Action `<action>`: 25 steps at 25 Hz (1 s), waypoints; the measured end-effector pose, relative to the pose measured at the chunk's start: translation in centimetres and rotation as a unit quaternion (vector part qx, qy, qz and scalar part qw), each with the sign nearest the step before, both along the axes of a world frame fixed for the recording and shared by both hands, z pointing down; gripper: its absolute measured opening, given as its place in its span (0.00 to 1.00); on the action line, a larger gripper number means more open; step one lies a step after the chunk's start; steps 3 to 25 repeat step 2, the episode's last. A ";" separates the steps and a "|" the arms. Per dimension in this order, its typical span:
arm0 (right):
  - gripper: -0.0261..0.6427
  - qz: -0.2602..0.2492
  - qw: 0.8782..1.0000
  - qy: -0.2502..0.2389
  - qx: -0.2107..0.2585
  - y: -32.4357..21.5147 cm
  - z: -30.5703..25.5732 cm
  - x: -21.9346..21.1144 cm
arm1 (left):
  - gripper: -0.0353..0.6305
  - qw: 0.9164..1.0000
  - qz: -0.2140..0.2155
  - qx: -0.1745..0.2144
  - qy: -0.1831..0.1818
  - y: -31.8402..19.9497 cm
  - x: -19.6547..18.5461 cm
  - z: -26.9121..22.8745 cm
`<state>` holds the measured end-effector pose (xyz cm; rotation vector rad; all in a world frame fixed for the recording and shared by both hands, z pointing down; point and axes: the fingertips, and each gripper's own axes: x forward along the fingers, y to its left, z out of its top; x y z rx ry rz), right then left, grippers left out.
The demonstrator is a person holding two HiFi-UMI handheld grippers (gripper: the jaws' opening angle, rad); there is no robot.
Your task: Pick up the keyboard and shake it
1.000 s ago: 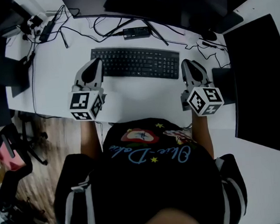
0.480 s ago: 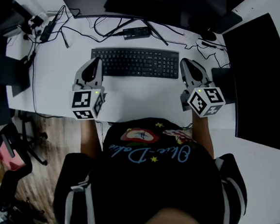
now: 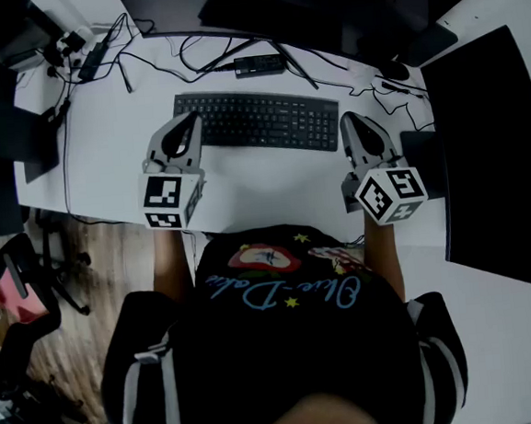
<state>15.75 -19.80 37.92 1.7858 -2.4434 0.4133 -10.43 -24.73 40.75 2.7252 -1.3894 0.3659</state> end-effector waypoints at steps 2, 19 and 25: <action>0.04 -0.001 1.000 0.000 0.001 0.2 -0.1 0.0 | 0.06 1.000 -0.001 0.000 0.001 0.2 0.0 0.0; 0.04 -0.001 1.000 0.000 0.001 0.2 -0.1 0.0 | 0.06 1.000 -0.001 0.000 0.001 0.2 0.0 0.0; 0.04 -0.001 1.000 0.000 0.001 0.2 -0.1 0.0 | 0.06 1.000 -0.001 0.000 0.001 0.2 0.0 0.0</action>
